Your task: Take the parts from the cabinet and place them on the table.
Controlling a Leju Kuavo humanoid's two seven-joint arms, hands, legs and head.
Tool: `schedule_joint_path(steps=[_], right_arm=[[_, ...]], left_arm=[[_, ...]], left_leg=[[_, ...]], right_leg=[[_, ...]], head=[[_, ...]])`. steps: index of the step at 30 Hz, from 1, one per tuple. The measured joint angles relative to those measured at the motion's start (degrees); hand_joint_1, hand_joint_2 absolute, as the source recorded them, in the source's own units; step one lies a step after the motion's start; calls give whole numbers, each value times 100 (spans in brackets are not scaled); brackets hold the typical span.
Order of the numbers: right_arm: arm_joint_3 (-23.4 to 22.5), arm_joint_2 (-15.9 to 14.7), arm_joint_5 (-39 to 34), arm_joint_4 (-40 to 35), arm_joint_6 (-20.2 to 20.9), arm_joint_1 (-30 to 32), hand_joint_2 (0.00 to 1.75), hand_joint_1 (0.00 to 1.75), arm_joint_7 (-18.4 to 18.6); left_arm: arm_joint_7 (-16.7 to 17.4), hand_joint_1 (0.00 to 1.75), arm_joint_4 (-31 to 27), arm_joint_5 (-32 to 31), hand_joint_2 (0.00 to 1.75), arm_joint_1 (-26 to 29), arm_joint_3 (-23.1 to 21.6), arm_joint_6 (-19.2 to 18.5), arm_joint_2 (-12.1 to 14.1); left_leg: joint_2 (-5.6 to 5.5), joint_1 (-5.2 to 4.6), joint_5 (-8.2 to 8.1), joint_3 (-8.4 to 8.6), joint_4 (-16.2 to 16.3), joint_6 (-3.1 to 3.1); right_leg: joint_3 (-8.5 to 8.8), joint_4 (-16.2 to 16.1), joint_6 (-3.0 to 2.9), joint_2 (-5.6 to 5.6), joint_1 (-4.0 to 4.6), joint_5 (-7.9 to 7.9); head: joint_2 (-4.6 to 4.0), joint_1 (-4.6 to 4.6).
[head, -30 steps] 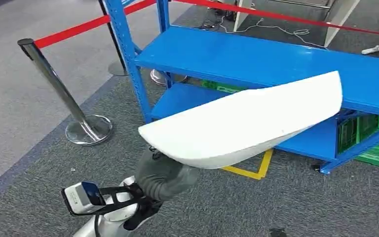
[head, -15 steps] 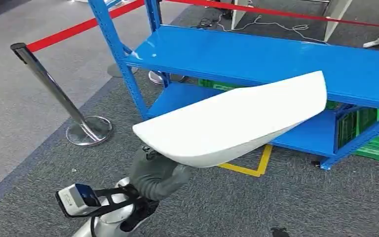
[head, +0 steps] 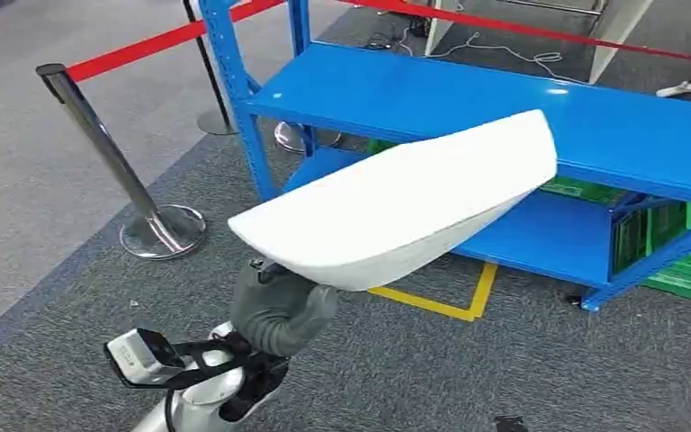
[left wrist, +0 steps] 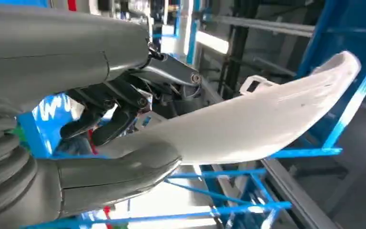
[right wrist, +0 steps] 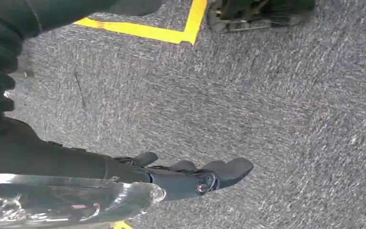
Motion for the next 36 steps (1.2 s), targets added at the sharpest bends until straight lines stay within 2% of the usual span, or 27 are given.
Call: schedule_joint_path(steps=[1, 2, 3, 5, 6, 7, 10, 11, 12, 13, 15, 16, 17, 18, 20, 21, 22, 23, 26, 27, 28, 29, 31, 32, 33, 34, 36], right_arm=[[0, 0, 4, 0, -2, 11, 175, 0, -9], [0, 0, 4, 0, -2, 17, 175, 0, -13], [-2, 0, 2, 0, -2, 12, 175, 0, -13], [-4, 0, 4, 0, 11, 11, 175, 0, 48], [-4, 0, 4, 0, 31, 13, 175, 0, 83], [-4, 0, 4, 0, 50, 9, 175, 0, 103], [-9, 0, 4, 0, 48, 7, 175, 0, 142], [-11, 6, 4, 0, 48, 3, 175, 0, 144], [-13, 9, 4, 0, 55, -9, 175, 0, 144], [-18, 9, 2, 0, 72, -14, 175, 0, 140], [-30, 9, -22, 0, 105, 2, 175, 0, 140], [-42, 9, -30, 0, 107, 8, 175, 0, 142], [-50, 9, -31, 0, 109, 7, 175, 0, 144], [-55, 9, -33, 0, 112, 2, 175, 0, 151], [-59, 9, -33, 0, 116, -10, 175, 0, 153], [-63, 11, -33, 0, 120, -14, 175, 0, 157], [-68, 9, -33, 0, 122, -7, 175, 0, 157], [-74, 9, -33, 0, 122, -7, 175, 0, 157], [-81, 9, -37, 0, 122, -18, 175, 0, 162], [-79, 9, -37, 0, 122, -23, 175, 0, 159], [-81, 9, -37, 0, 122, -24, 175, 0, 159], [-85, 9, -39, 0, 122, -19, 175, 0, 159], [-94, 9, -44, 0, 120, 7, 175, 0, 166], [-96, 9, -44, 0, 118, 17, 175, 0, 168], [-98, 9, -44, 0, 118, 19, 175, 0, 168], [-98, 9, -44, 0, 118, 12, 175, 0, 168], [-101, 9, -46, 0, 118, -3, 175, 0, 168]], left_arm=[[0, 162, -2, -68, 175, 14, 11, 79, 0], [0, 162, -2, -106, 175, 33, 24, 136, 2], [0, 162, -2, -136, 175, 49, 39, 169, 4], [0, 162, -2, -143, 175, 61, 57, 202, 4], [0, 162, -4, -143, 175, 60, 57, 204, 0], [0, 162, -9, -149, 175, 53, 59, 215, 0], [0, 162, -53, -239, 175, 59, 64, 248, 0], [0, 162, -61, -246, 175, 59, 63, 250, 0], [-2, 162, -81, -246, 175, 61, 63, 254, 4], [-2, 162, -100, -248, 175, 51, 61, 263, 4], [-2, 162, -103, -246, 175, 58, 61, 267, 11], [-2, 162, -103, -246, 175, 64, 61, 265, 18], [-2, 162, -103, -243, 175, 75, 59, 265, 24], [-2, 162, -103, -241, 175, 82, 59, 265, 24], [-2, 162, -103, -239, 175, 83, 59, 265, 24], [-2, 162, -103, -239, 175, 79, 59, 265, 22], [-2, 162, -103, -239, 175, 63, 57, 265, 15], [-2, 162, -103, -239, 175, 60, 50, 265, 9], [-2, 162, -105, -232, 175, 77, 59, 265, 13], [-2, 162, -107, -230, 175, 81, 57, 265, 4], [-2, 162, -109, -228, 175, 72, 57, 265, -2], [-2, 162, -109, -226, 175, 67, 55, 263, -2], [-2, 162, -109, -202, 175, 65, 53, 263, -2], [-2, 162, -107, -195, 175, 68, 55, 263, 0], [-2, 162, -107, -193, 175, 68, 55, 263, 0], [-2, 162, -107, -182, 175, 68, 53, 263, 0], [-2, 162, -107, -143, 175, 65, 51, 263, -2]], left_leg=[[0, -4, 2, -4, 1, 2], [-1, -5, 4, -4, 1, 3], [-62, -4, 10, -3, 3, -6], [-129, 2, 22, -2, 11, -31], [-176, 6, 29, -9, 20, -53], [-209, -30, 26, -54, 57, -91], [-317, 12, 102, -92, 13, -200], [-349, 10, 92, -102, 22, -222], [-236, 3, 5, -139, 91, -252], [-146, 1, -186, -254, 342, -285], [-74, 14, -659, -713, 1315, -339], [-71, 15, -777, -886, 1673, -351], [-65, 16, -768, -949, 1805, -349], [-55, 16, -631, -878, 1681, -344], [36, 15, -143, -407, 806, -315], [222, 9, 37, -127, 316, -295], [438, -35, -9, -2, 43, -301], [356, -27, 11, -33, 48, -217], [184, -48, 41, -81, 27, -110], [133, -9, 73, -72, 4, -64], [94, 1, 82, -76, 4, -49], [27, 3, 91, -83, 4, -22], [-105, -7, 98, -94, 6, 0], [-174, -10, 100, -94, 7, 2], [-246, -10, 103, -91, 8, 3], [-328, -8, 107, -88, 15, -4], [-487, 12, 112, -85, 39, -33]], right_leg=[[-137, 327, 8, 0, 1, -93], [-133, 350, 9, 0, 1, -43], [-2, 123, 4, 1, 1, 112], [552, -880, -14, 61, -17, 563], [792, -1337, -21, 241, -41, 626], [879, -1442, -39, 315, -51, 560], [832, -1402, -149, 197, 0, 590], [840, -1439, -199, 149, -38, 622], [841, -1444, -225, 99, -43, 634], [834, -1445, -264, 64, -43, 635], [817, -1445, -277, -59, -39, 637], [810, -1445, -277, -121, -38, 637], [808, -1444, -277, -185, -38, 637], [808, -1444, -277, -238, -38, 637], [824, -1444, -268, -358, -39, 633], [842, -1443, -248, -402, -31, 627], [829, -1418, -202, -435, 25, 605], [822, -1420, -172, -479, 33, 611], [870, -1465, -81, -655, 21, 623], [834, -1420, -36, -541, -11, 560], [773, -1256, -20, -318, -6, 420], [583, -801, -21, -149, -4, 158], [129, 191, -17, -54, 6, -251], [13, 411, -20, -49, 10, -278], [34, 351, -26, -48, 9, -175], [169, 46, -33, -45, 4, 42], [689, -1031, -43, 110, -25, 573]], head=[[0, -2], [0, -2], [0, 2], [0, 0], [0, 0], [0, -8], [0, -9], [0, -7], [0, -11], [0, -72], [0, -85], [0, -90], [0, -85], [0, -90], [0, -87], [0, -90], [0, -103], [2, -100], [0, -90], [0, -83], [0, -59], [0, -33], [0, -24], [0, -24], [0, -26], [0, -20], [0, -22]])
